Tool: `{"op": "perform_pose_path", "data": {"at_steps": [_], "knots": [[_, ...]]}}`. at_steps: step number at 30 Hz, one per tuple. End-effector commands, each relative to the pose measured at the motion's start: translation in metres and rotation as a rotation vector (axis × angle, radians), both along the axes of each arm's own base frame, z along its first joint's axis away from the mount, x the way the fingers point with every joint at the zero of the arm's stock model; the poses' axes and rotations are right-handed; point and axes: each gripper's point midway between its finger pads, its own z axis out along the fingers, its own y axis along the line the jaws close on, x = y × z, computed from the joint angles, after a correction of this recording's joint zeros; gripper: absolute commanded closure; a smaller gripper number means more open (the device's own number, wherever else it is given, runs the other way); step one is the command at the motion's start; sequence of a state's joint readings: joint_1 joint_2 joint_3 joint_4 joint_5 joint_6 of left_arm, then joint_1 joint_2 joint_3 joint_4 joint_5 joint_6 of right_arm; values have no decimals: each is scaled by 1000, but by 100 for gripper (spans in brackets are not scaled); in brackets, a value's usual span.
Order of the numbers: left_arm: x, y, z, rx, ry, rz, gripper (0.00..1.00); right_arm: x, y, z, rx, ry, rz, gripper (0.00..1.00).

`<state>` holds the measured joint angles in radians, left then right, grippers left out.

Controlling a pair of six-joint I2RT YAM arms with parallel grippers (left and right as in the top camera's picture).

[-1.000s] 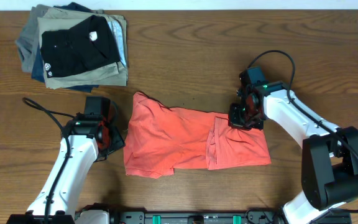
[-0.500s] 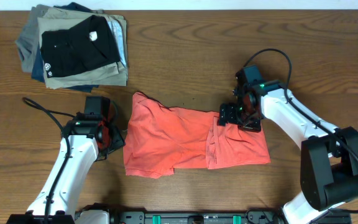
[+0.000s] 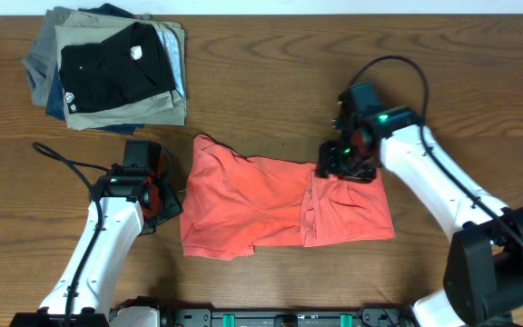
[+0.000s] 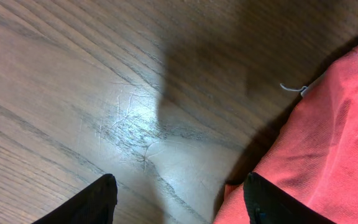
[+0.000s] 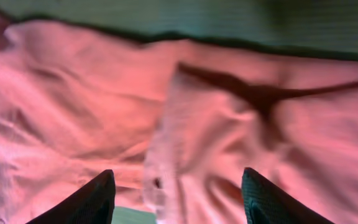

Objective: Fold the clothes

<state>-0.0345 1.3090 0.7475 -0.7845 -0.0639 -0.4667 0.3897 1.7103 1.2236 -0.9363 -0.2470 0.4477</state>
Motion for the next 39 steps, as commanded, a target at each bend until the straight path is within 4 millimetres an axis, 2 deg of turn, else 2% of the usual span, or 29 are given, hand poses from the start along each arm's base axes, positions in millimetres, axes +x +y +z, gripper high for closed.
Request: {"op": "perform_pose_path", "data": {"at_steps": [1,3,7,20,24,30,31,39], "knots": [[-2,3,-2,17,11,-4,34,-9,15,-6,-31,-22,60,36],[-2,3,-2,17,11,-4,34,-12,21,-14,-45,-20,60,35],[-2,3,-2,17,12,-4,34,-12,15,-28,-139,-10,0,36],[-2,3,-2,16,11,-4,34,-11,18,-56,-162,34,0,45],[-2,3,-2,17,11,-4,34,-8,20,-59,-157,28,0,58],[-2,3,-2,17,11,-4,34,-7,21,-58,-154,24,-4,96],[-2,3,-2,17,10,-4,34,-6,21,-57,-152,22,-4,99],[-1,3,-2,17,4,-3,34,-5,29,-45,-121,35,2,99]]}}
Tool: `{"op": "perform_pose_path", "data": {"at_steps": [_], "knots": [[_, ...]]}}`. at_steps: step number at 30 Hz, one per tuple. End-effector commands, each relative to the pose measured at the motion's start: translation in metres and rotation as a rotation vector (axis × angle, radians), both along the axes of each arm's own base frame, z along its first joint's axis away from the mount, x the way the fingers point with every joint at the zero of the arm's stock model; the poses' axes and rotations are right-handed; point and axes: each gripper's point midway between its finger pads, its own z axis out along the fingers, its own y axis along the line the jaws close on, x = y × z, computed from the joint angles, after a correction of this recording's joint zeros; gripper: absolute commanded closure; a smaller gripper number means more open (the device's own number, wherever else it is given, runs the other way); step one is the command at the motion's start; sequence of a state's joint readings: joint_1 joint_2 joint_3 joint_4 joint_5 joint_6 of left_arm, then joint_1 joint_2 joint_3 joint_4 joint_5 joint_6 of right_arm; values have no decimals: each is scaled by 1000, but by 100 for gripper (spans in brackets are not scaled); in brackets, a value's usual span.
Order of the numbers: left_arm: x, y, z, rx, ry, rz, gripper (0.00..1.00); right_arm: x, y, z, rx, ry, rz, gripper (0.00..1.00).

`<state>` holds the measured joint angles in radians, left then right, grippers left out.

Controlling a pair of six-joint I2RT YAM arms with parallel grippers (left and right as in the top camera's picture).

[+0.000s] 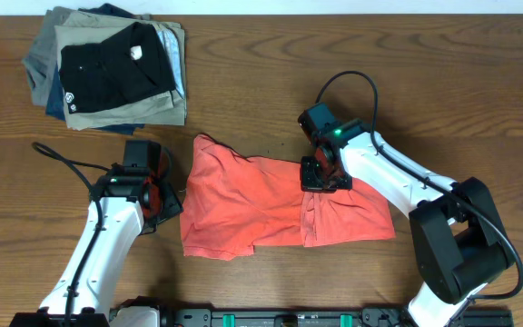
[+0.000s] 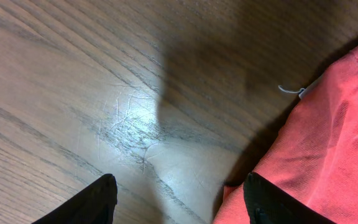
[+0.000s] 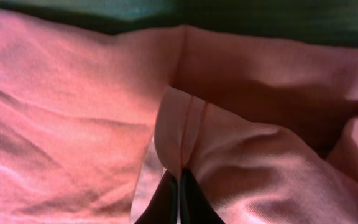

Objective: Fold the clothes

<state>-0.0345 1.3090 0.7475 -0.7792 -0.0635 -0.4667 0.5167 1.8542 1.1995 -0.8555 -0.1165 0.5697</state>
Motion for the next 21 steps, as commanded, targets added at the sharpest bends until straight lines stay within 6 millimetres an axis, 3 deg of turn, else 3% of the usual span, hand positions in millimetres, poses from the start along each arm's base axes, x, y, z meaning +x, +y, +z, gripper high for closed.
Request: {"op": "perform_pose_path", "data": {"at_steps": [1,16,21], "knots": [[-2,4,-2,17,9,-3,34,5,12,10,39,-9,9,99],[-2,4,-2,17,9,-3,34,6,26,15,109,-3,21,99],[-2,4,-2,17,9,-3,34,4,48,20,206,-10,101,99]]}}
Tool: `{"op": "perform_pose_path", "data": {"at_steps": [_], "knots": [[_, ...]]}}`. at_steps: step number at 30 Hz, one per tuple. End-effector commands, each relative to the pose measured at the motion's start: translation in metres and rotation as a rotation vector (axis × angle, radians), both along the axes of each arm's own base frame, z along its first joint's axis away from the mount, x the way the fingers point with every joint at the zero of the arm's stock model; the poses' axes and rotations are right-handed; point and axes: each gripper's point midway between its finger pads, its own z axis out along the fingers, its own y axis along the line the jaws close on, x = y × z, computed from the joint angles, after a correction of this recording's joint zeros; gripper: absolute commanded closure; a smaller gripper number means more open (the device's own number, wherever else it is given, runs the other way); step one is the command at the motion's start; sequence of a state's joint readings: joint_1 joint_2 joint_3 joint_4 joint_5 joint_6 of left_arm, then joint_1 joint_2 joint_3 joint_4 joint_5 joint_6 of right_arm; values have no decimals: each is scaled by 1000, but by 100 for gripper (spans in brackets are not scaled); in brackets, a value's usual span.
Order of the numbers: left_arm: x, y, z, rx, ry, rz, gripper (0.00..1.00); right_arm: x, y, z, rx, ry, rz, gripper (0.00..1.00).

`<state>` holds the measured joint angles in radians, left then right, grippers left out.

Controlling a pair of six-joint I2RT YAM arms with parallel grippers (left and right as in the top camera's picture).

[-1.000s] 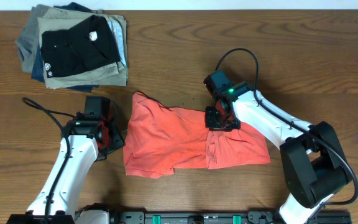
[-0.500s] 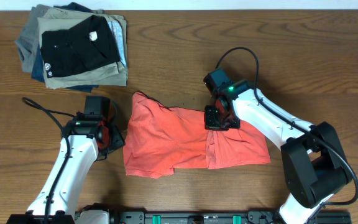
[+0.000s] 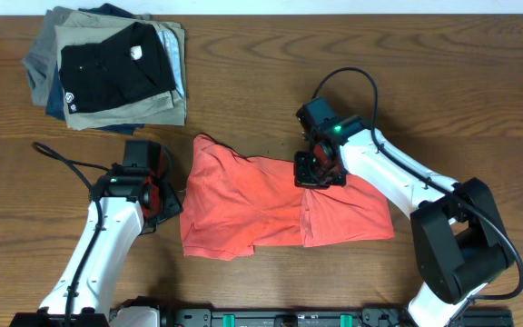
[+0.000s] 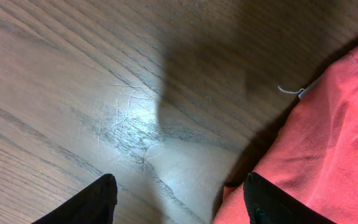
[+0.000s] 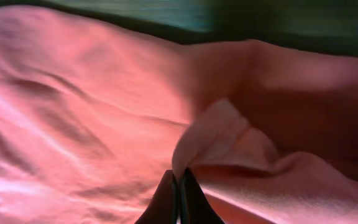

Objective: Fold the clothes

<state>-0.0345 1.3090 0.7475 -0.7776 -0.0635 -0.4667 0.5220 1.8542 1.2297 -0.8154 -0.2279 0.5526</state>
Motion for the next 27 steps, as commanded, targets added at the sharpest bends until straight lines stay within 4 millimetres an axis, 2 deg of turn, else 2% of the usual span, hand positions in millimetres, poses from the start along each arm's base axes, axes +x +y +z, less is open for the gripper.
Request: {"op": "perform_pose_path", "data": {"at_steps": [1,5,12,16,22,23,26,27], "knots": [[-2,4,-2,17,11,-3,34,-3,23,8,78,-8,73,99],[-2,3,-2,17,11,-3,34,-7,29,8,79,-11,94,100],[-2,4,-2,17,11,-3,34,-8,25,10,73,0,85,91],[-2,3,-2,17,11,-3,34,-7,13,22,59,10,105,89],[-2,4,-2,17,11,-3,34,1,-16,51,17,-14,71,85],[-2,3,-2,17,11,-3,34,2,-21,54,5,-24,62,82],[-2,3,-2,17,11,-3,34,8,-41,55,-55,-42,24,59],[-2,4,-2,17,11,-3,34,9,-47,54,-72,-41,13,56]]}}
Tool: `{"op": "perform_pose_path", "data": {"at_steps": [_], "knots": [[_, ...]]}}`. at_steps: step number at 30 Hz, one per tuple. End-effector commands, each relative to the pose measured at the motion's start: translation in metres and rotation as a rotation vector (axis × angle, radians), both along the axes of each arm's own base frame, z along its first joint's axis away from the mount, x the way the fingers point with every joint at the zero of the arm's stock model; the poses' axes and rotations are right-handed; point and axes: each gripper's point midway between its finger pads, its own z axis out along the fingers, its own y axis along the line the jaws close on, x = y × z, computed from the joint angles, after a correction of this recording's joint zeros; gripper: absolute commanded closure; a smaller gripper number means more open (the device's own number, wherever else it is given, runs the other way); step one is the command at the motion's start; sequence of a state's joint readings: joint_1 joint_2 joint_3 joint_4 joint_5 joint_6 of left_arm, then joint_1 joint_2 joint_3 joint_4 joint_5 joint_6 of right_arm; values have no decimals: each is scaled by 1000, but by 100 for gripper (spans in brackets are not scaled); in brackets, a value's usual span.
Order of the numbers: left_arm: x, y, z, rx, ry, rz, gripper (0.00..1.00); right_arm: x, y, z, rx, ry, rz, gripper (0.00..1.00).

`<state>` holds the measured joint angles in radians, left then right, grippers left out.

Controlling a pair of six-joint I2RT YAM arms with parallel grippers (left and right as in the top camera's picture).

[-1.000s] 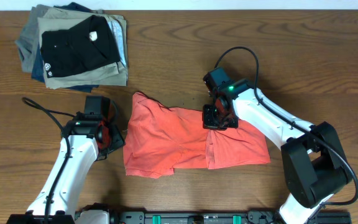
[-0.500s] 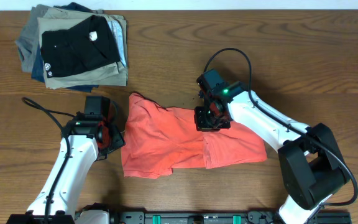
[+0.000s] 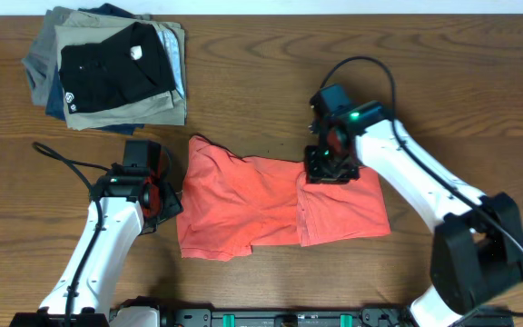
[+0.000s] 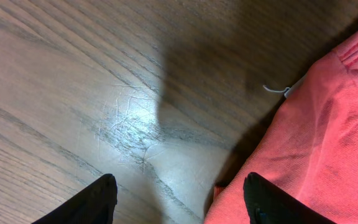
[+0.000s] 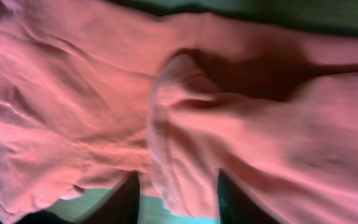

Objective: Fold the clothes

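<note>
A coral-red garment lies spread on the wooden table, its right part lapped over the middle. My right gripper hovers over the garment's upper edge. In the right wrist view the right gripper is open, with rumpled red cloth below and nothing pinched. My left gripper sits at the garment's left edge. In the left wrist view the left gripper is open over bare wood, the red cloth reaching under its right finger. A white thread sticks out from the hem.
A stack of folded clothes, with a black piece on top, sits at the far left corner. The table's near edge with the arm bases runs along the bottom.
My right gripper, shut on a raised fold of the red cloth, is now open and a little further right. The garment's left edge has crept slightly leftward. The left arm has not moved.
My right gripper stood open over the garment's upper right part. Then it was shut on a hem fold near the middle, and still held it raised a moment later. Now it is open and the cloth lies down. The left gripper stayed open throughout.
</note>
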<state>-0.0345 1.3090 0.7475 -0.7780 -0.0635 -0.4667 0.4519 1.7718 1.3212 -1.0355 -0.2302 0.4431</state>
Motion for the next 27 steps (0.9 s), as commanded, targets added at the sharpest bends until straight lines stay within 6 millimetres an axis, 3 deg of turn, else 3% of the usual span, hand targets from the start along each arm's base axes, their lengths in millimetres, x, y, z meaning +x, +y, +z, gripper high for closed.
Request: {"op": "perform_pose_path", "data": {"at_steps": [1,5,8,17,20,23,27], "knots": [[-2,4,-2,17,11,-3,34,13,-24,7,-73,-54,-32,57],[-2,4,-2,17,11,-3,34,11,-41,-2,-126,-40,-55,86],[-2,3,-2,17,11,-3,34,3,-43,-13,-134,-16,-62,99],[-2,3,-2,17,10,-3,34,-17,-23,-59,-23,4,-65,97],[-2,3,-2,17,10,-3,34,-12,-15,-70,14,-42,-89,81],[-2,3,-2,16,11,-3,34,-5,-9,-70,35,-77,-88,72],[-2,3,-2,16,11,-3,34,-6,-6,-58,52,-58,-83,72]]}}
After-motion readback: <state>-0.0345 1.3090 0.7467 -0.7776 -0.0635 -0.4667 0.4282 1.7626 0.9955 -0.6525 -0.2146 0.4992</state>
